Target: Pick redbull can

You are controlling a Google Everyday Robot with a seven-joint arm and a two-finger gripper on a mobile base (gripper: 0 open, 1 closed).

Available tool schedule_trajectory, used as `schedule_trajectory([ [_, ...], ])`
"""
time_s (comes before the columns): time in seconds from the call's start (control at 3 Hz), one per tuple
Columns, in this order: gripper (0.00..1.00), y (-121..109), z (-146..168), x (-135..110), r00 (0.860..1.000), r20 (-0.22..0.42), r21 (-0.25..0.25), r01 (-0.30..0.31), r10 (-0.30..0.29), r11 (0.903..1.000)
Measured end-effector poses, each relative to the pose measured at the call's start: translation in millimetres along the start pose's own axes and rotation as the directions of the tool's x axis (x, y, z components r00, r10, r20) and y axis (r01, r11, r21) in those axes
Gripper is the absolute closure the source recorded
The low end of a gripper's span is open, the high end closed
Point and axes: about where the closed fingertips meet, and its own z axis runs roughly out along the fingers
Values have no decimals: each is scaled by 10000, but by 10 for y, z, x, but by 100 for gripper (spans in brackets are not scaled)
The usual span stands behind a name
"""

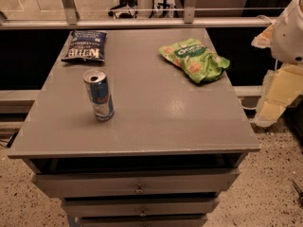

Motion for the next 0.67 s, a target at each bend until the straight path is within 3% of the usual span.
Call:
schedule_trajectory([
  [0.33,0,0,0,0,10000,1,2,0,0,10000],
  [0.67,0,91,221,-246,9929,1187,-461,177,-121,9988],
])
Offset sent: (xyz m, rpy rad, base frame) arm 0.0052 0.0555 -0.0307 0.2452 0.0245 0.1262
